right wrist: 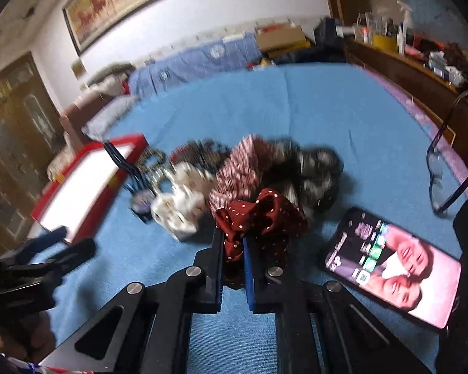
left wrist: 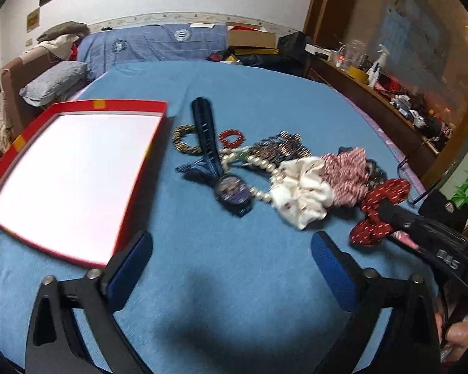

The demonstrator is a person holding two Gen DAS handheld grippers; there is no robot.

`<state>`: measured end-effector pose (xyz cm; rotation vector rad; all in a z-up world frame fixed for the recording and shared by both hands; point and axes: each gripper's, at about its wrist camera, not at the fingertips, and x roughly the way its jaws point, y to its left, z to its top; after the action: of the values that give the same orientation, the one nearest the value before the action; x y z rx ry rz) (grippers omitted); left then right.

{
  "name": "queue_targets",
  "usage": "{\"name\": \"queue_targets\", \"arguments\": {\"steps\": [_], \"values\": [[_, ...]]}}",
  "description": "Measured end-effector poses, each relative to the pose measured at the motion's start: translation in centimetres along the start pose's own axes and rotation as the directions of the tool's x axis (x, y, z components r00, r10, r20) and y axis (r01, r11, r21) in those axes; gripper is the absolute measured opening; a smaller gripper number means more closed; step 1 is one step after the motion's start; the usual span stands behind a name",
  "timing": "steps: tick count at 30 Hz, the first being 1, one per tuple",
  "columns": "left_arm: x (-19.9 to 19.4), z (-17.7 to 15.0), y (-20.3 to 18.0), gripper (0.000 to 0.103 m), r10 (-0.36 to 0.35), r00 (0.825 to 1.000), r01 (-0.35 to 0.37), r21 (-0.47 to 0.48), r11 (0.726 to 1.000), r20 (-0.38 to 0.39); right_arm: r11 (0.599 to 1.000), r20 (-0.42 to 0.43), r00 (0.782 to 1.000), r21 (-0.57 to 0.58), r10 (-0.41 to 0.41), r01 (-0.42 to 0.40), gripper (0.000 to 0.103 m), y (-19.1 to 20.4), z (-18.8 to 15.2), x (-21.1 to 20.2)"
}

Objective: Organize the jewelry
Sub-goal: 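Grasp the red polka-dot scrunchie with the right tool while the left tool grasps the cream cherry-print scrunchie, then carry both held scrunchies over the white inside of the red box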

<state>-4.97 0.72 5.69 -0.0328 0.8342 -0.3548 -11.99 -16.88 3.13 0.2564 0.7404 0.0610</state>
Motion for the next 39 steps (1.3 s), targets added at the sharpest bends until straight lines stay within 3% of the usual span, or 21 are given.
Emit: {"name": "queue_targets", "arguments": {"steps": [4, 8, 10, 12, 14, 19, 20, 21, 23, 28, 33, 39], "values": [[1.8, 1.1, -1.8, 0.086, -0.032, 0.999, 0.033, 0.034, 0.999, -0.016, 1.0, 0.144, 0.989, -0.013, 0.019, -0.017, 0.011, -0.1, 0.4, -2.8], [4.5, 1.4, -3.7, 0.086, -0.052, 0.997, 0.055, 0.049, 0.997, -0.063, 0.999, 0.171, 0.985, 0.002, 0.04, -0.041, 0.012, -0.5, 0.1, -3.0], [5.6, 1.4, -4.6, 0.078, -0.064, 0.995, 0.068, 0.057, 0.996, -0.079, 1.0, 0.185, 0.982, 0.0, 0.024, -0.024, 0.012, -0.7, -0.4, -2.8], [6.5, 1.4, -5.6, 0.06, -0.066, 0.994, 0.072, 0.076, 0.994, -0.082, 1.0, 0.202, 0.979, 0.008, 0.015, -0.017, 0.012, -1.1, -0.7, -2.6], [7.1, 1.6, -6.3, 0.051, -0.067, 0.994, 0.074, 0.081, 0.994, -0.088, 0.999, 0.207, 0.978, 0.025, 0.016, -0.021, 0.012, -1.7, -1.0, -2.2], [10.0, 2.5, -7.6, 0.047, -0.057, 0.99, 0.068, 0.085, 0.994, -0.127, 0.996, 0.181, 0.982, 0.056, 0.054, -0.065, 0.012, -2.5, -0.9, -1.3], [10.4, 2.5, -7.7, 0.025, -0.053, 0.99, 0.065, 0.089, 0.994, -0.131, 0.996, 0.18, 0.982, 0.058, 0.058, -0.069, 0.012, -2.6, -0.9, -1.2], [10.6, 2.4, -7.7, 0.016, -0.028, 0.992, 0.041, 0.103, 0.994, -0.123, 0.996, 0.18, 0.982, 0.059, 0.06, -0.072, 0.012, -2.6, -0.9, -1.2], [10.5, 2.4, -7.4, 0.012, -0.029, 0.994, 0.041, 0.111, 0.993, -0.109, 0.995, 0.18, 0.982, 0.064, 0.063, -0.076, 0.012, -2.8, -1.0, -1.2], [7.3, 2.6, -6.6, 0.012, -0.068, 0.998, 0.065, 0.117, 0.991, 0.019, 0.995, 0.194, 0.979, 0.056, 0.064, -0.077, 0.012, -2.8, -1.1, -1.5], [4.0, 3.0, -6.5, 0.012, -0.144, 0.978, 0.125, 0.131, 0.984, 0.153, 0.998, 0.229, 0.972, 0.007, 0.061, -0.064, 0.012, -1.9, -1.3, -2.1], [3.8, 3.0, -7.2, 0.012, -0.133, 0.977, 0.106, 0.165, 0.981, 0.164, 0.998, 0.217, 0.974, -0.013, 0.067, -0.066, 0.012, -1.6, -1.2, -1.8]]}}
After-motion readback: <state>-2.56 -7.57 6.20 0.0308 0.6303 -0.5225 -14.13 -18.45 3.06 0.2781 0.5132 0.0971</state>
